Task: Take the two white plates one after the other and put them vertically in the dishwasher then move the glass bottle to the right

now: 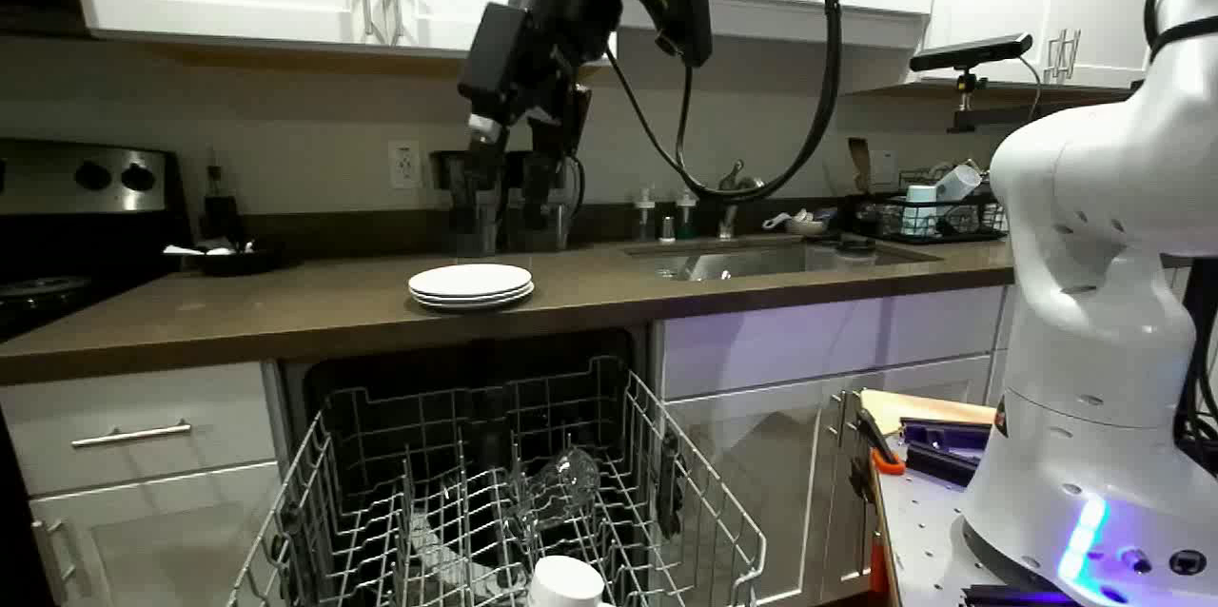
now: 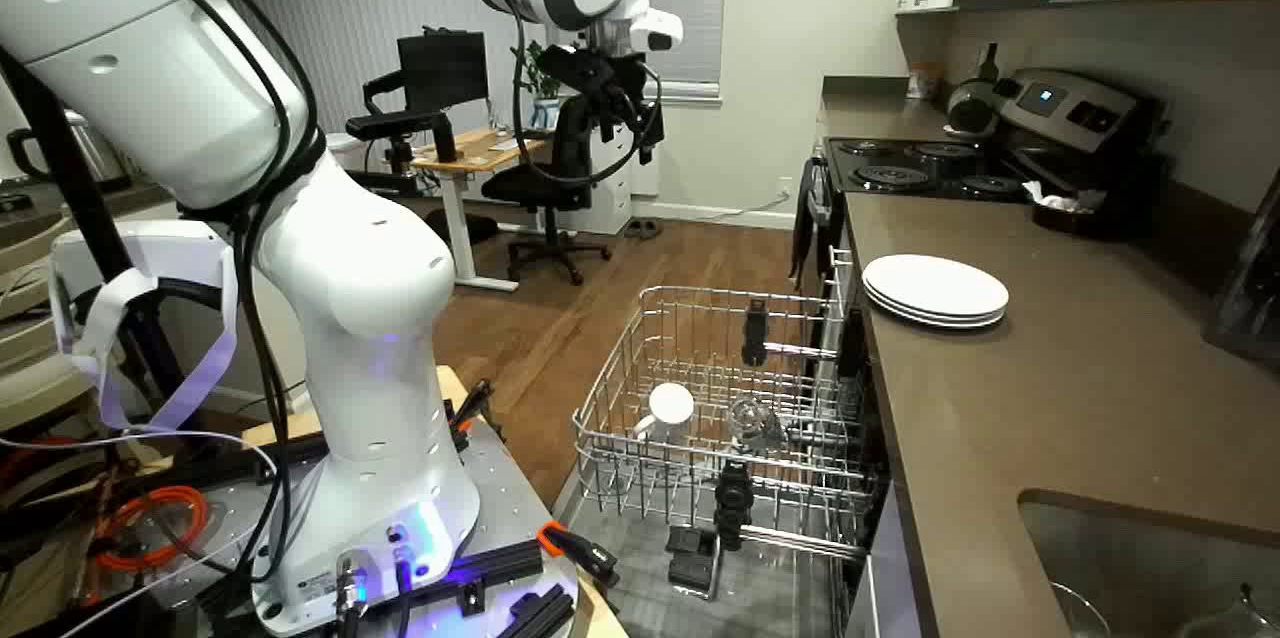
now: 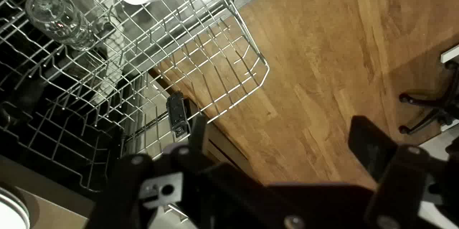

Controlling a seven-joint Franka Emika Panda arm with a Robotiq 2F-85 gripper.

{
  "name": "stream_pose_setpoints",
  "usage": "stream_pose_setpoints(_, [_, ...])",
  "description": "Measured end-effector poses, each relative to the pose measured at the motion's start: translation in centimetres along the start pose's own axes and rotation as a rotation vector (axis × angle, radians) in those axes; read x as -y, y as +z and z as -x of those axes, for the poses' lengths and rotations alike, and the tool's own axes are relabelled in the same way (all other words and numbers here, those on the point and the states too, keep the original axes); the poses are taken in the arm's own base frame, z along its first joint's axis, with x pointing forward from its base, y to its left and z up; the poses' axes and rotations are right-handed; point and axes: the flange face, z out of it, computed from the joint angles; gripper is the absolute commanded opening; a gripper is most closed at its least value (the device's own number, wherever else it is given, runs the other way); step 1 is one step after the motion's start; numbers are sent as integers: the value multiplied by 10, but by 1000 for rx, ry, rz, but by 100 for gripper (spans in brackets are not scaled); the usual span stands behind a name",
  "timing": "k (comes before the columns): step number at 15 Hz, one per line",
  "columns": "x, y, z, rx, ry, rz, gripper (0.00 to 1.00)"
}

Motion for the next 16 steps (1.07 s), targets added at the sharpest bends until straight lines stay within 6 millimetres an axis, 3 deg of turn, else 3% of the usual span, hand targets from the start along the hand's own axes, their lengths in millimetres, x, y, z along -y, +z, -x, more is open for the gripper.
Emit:
stream_pose_setpoints(12, [-3, 7, -1, 17, -13, 23, 100])
stream_pose_setpoints(14, [-8, 19, -15, 38, -22, 73, 100])
stream_pose_setpoints(16, [-17, 35, -43, 69, -28, 152, 100])
